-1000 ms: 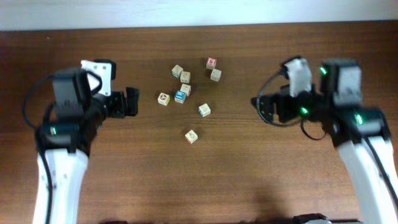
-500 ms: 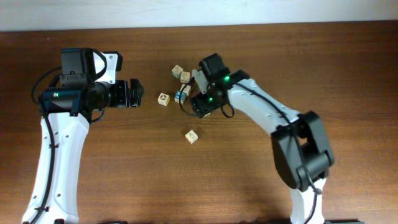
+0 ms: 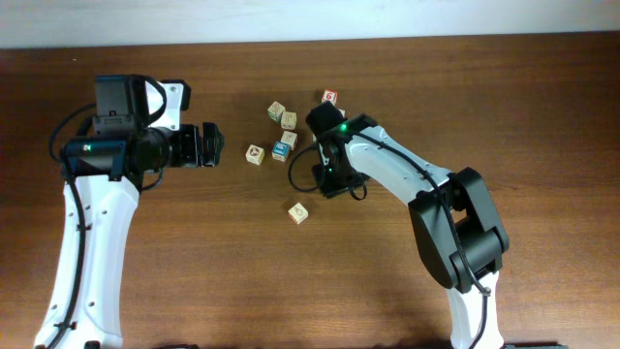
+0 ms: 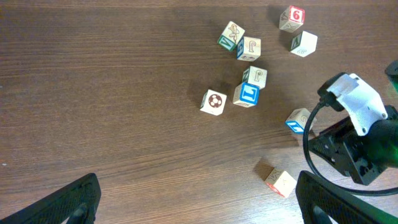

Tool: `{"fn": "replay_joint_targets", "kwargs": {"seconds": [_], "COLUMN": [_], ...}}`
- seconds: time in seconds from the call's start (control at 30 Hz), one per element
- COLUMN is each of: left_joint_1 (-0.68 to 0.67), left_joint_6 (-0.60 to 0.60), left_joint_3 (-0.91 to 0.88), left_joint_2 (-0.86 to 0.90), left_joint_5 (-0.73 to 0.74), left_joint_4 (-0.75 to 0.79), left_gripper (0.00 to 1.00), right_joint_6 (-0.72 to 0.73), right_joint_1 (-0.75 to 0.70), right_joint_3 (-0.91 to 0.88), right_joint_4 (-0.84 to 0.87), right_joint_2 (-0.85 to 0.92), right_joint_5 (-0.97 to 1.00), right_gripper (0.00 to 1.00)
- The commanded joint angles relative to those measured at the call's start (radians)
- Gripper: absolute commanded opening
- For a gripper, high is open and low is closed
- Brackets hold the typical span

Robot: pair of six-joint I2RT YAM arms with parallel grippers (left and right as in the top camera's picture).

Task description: Rotate 3 blocks

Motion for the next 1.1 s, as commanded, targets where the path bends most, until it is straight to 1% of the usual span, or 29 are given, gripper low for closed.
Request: {"fn": "replay_joint_targets", "kwargs": {"seconds": [0.0, 0.03, 0.07, 0.13, 0.17, 0.23, 0.27, 0.4, 0.47, 0.53, 0.57, 0.6, 0.63, 0.7, 0.77, 0.8, 0.83, 0.9, 1.03, 1.07], "left_joint_1": [-0.002, -0.002, -0.002, -0.002, -0.002, -0.002, -0.002, -0.002, -0.002, -0.002, -0.002, -0.002, -0.002, -0.002, -0.002, -0.002, -0.002, -0.002, -0.002, -0.002], "left_joint_6": [-0.006, -0.006, -0.006, -0.006, -0.006, -0.006, -0.006, -0.006, -0.006, -0.006, -0.006, -0.006, -0.006, -0.006, -0.006, -0.006, -0.006, -0.006, -0.006, -0.006], "left_joint_3": [0.019, 0.019, 0.019, 0.019, 0.019, 0.019, 0.019, 0.019, 0.019, 0.019, 0.019, 0.019, 0.019, 0.019, 0.019, 0.019, 0.019, 0.019, 0.019, 0.019], "left_joint_2": [0.003, 0.003, 0.003, 0.003, 0.003, 0.003, 0.003, 0.003, 0.003, 0.003, 0.003, 0.003, 0.003, 0.003, 0.003, 0.003, 0.003, 0.003, 0.003, 0.003], "left_joint_5": [-0.006, -0.006, -0.006, -0.006, -0.006, -0.006, -0.006, -0.006, -0.006, -0.006, -0.006, -0.006, -0.006, -0.006, -0.006, -0.006, -0.006, -0.006, -0.006, -0.006], "left_joint_4": [0.001, 0.001, 0.001, 0.001, 0.001, 0.001, 0.001, 0.001, 0.001, 0.001, 0.001, 0.001, 0.001, 0.001, 0.001, 0.001, 0.001, 0.001, 0.001, 0.001], "left_gripper": [0.99, 0.99, 0.99, 0.99, 0.99, 0.99, 0.99, 0.99, 0.99, 0.99, 0.99, 0.99, 0.99, 0.99, 0.99, 0.99, 0.99, 0.99, 0.99, 0.99], "right_joint_6": [0.101, 0.100, 0.100, 0.097, 0.110, 0.183, 0.398, 0.569, 0.606, 0.606, 0.603, 0.572, 0.505, 0.277, 0.173, 0.122, 0.097, 0.087, 0.092, 0.134], "right_joint_1": [0.001, 0.001, 0.002, 0.017, 0.032, 0.056, 0.097, 0.176, 0.228, 0.248, 0.251, 0.251, 0.251, 0.251, 0.251, 0.251, 0.251, 0.251, 0.244, 0.226], "right_joint_3": [0.012, 0.019, 0.038, 0.080, 0.094, 0.095, 0.094, 0.087, 0.087, 0.087, 0.087, 0.087, 0.087, 0.087, 0.087, 0.087, 0.087, 0.087, 0.089, 0.095], "right_joint_4": [-0.051, -0.068, -0.092, -0.115, -0.117, -0.108, -0.078, -0.026, -0.027, -0.027, -0.029, -0.029, -0.029, -0.026, -0.027, -0.024, -0.020, -0.019, -0.045, -0.062], "right_joint_2": [-0.019, -0.019, -0.019, -0.019, -0.019, -0.019, -0.019, -0.017, -0.010, 0.008, 0.018, 0.024, 0.030, 0.034, 0.034, 0.040, 0.044, 0.047, 0.045, 0.037], "right_joint_5": [-0.057, -0.089, -0.172, -0.291, -0.311, -0.303, -0.193, -0.056, 0.045, 0.085, 0.097, 0.096, 0.097, 0.095, 0.090, 0.061, 0.043, 0.038, 0.039, 0.043], "right_gripper": [0.37, 0.42, 0.54, 0.62, 0.64, 0.66, 0.66, 0.65, 0.62, 0.61, 0.59, 0.56, 0.54, 0.53, 0.51, 0.46, 0.43, 0.30, 0.28, 0.28]}}
